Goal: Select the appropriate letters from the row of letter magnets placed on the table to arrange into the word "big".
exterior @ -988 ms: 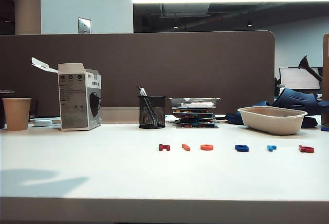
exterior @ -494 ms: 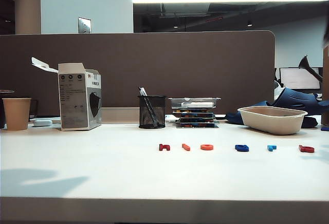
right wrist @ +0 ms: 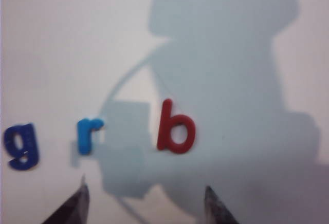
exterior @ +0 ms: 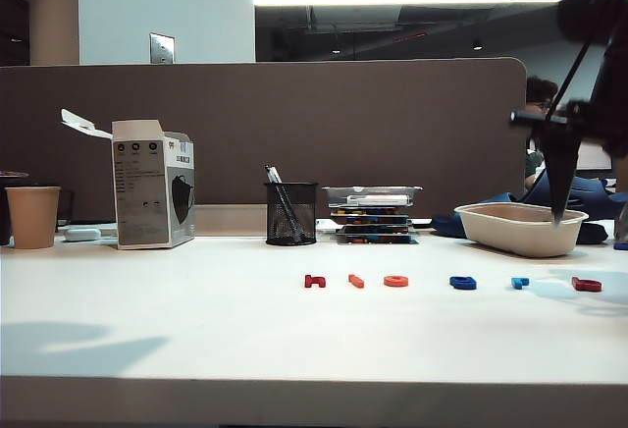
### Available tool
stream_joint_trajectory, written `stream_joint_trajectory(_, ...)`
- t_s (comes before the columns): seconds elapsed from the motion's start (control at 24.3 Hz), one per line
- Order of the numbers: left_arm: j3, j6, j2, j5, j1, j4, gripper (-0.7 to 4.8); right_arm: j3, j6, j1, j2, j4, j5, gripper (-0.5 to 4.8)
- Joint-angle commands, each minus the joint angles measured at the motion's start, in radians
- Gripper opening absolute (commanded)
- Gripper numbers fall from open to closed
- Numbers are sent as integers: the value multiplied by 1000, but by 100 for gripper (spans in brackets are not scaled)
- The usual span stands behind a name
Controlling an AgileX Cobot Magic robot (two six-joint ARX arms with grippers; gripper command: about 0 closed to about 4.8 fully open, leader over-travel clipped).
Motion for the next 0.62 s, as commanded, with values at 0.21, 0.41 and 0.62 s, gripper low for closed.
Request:
stream_joint_trajectory(0.21,3,4,-2,-3,1,7,-5,5,8,3,82,75,31,279)
stream_joint_trajectory(0.41,3,4,-2,-4,1,7,-5,5,8,3,125,95,53,279)
stream_joint_trajectory(0.62,3,4,-2,-4,1,7,-5,4,10,3,156,108,61,279)
